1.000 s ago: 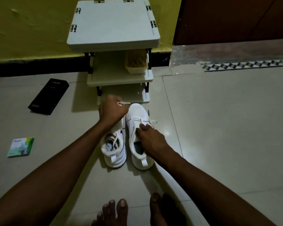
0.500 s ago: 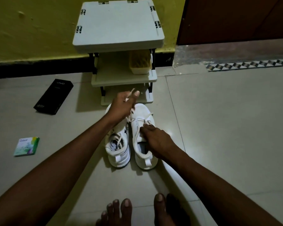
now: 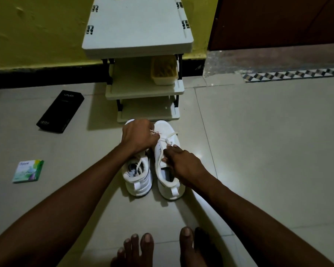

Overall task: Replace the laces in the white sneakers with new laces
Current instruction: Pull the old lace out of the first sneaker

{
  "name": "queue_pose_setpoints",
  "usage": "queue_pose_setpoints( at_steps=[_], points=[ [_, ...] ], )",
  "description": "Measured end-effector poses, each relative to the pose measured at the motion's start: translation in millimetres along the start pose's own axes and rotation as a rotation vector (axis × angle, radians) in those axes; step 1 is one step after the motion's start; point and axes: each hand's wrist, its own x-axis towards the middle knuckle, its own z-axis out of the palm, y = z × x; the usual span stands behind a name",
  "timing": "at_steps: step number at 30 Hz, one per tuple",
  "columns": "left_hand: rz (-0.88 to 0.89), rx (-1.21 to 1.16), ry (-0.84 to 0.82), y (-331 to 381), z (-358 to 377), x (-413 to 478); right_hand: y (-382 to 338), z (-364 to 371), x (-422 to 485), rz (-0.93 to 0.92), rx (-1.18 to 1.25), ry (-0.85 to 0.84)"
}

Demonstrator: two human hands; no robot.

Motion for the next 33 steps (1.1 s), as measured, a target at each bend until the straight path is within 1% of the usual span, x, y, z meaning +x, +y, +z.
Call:
queue_pose_setpoints(
  at_steps=[3,7,9,11,13,17,18,19,21,23,24,25,26,27,31,33],
  points=[
    [-0.008,-0.208,0.145,6.9,-8.1,-14.2,-0.6,0.6,1.7,0.004,-0.014,-0.018],
    [-0.019,-0.634,0.433,12.9,-29.2,-13.7,4.7,6.7,3.7,0.020,0.000,-0.035],
    [-0.006,-0.740,0.515,16.6,-38.0,-7.8,4.1,7.4,5.2,0.025,0.004,-0.038],
    [0.019,-0.773,0.486,21.0,-39.0,-3.6,2.2,6.5,7.1,0.020,-0.012,-0.043],
    [0.034,-0.786,0.394,22.0,-33.1,0.5,2.4,7.8,8.6,0.017,-0.014,-0.041],
    [-0.040,-0.977,0.085,18.9,-22.9,7.2,3.9,11.1,9.2,0.013,-0.005,-0.013],
    [-0.038,-0.945,0.040,18.4,-18.9,8.4,3.8,11.1,9.1,0.017,-0.009,-0.015],
    [-0.007,-0.830,0.022,16.3,-14.3,9.4,3.6,10.5,9.3,0.022,-0.012,-0.024],
    [0.111,-0.381,-0.013,10.0,-3.2,11.0,3.8,10.5,9.6,0.024,-0.017,-0.033],
    [0.218,0.064,-0.116,5.6,8.3,10.4,3.8,10.2,9.6,0.019,-0.027,-0.034],
    [0.241,0.207,-0.162,4.3,12.9,9.8,3.3,9.6,9.5,0.020,-0.032,-0.039],
    [0.247,0.287,-0.195,4.6,15.3,8.2,2.6,8.5,9.2,0.025,-0.037,-0.046],
    [0.237,0.303,-0.218,4.8,17.4,7.1,1.8,7.2,8.7,0.031,-0.043,-0.056],
    [0.217,0.269,-0.226,5.6,17.4,6.4,1.1,6.3,7.9,0.035,-0.047,-0.061],
    [-0.008,-0.095,-0.219,3.8,6.6,11.6,0.0,5.3,7.2,0.036,-0.053,-0.044],
    [-0.081,-0.159,-0.206,5.7,-1.3,10.4,0.3,6.7,8.0,0.034,-0.050,-0.046]
  ],
)
